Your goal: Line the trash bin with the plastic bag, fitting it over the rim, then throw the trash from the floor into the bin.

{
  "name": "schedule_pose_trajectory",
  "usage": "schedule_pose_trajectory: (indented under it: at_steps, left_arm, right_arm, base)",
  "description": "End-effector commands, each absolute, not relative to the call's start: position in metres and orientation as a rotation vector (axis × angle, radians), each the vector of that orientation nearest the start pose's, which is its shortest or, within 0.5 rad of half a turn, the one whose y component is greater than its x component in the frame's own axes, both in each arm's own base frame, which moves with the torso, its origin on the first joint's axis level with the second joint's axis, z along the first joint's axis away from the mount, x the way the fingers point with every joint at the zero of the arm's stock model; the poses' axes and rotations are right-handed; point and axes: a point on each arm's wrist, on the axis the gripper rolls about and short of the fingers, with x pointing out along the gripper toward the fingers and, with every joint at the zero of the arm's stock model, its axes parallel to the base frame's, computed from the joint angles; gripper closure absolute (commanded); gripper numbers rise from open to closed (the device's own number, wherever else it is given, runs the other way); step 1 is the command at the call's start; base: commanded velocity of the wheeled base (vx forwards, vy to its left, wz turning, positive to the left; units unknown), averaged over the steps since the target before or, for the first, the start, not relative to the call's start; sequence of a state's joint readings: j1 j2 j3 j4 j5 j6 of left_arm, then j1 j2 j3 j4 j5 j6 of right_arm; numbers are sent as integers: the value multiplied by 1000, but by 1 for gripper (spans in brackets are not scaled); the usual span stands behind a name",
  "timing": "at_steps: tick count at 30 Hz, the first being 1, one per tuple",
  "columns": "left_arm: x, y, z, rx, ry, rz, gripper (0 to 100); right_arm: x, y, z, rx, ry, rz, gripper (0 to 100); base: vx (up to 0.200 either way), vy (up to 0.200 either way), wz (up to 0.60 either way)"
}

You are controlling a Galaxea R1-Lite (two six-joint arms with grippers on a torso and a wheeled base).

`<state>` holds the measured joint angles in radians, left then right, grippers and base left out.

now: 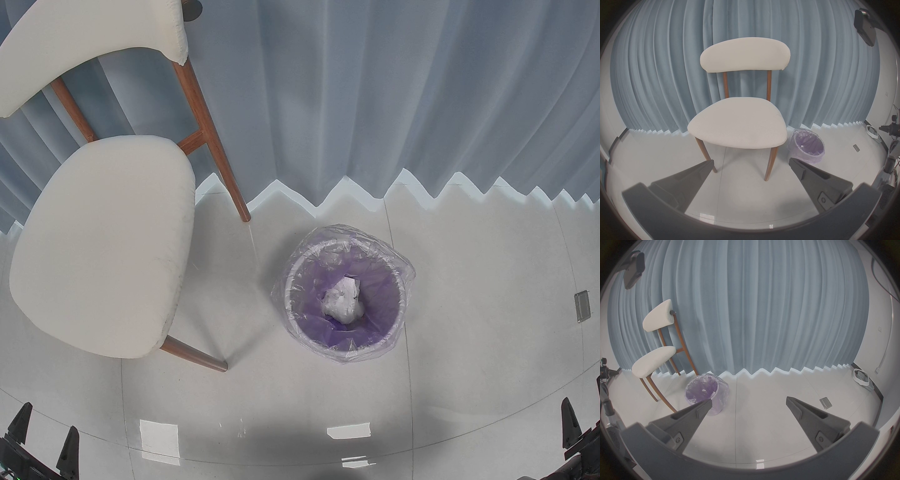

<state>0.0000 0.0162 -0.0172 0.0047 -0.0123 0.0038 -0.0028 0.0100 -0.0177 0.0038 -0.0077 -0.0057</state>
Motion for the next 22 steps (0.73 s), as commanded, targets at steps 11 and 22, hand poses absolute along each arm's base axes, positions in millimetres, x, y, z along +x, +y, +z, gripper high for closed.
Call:
schedule_pose_trajectory:
  at_steps: [11,22]
  left_arm:
    - [-23,0,75,8,5,-12,0]
    - [-23,0,75,8,5,-12,0]
  right_arm:
    - [-23,0,75,-6,3,-11,0]
    - [-23,0,75,-6,3,-12,0]
  base:
    - [0,0,0]
    - [0,0,0]
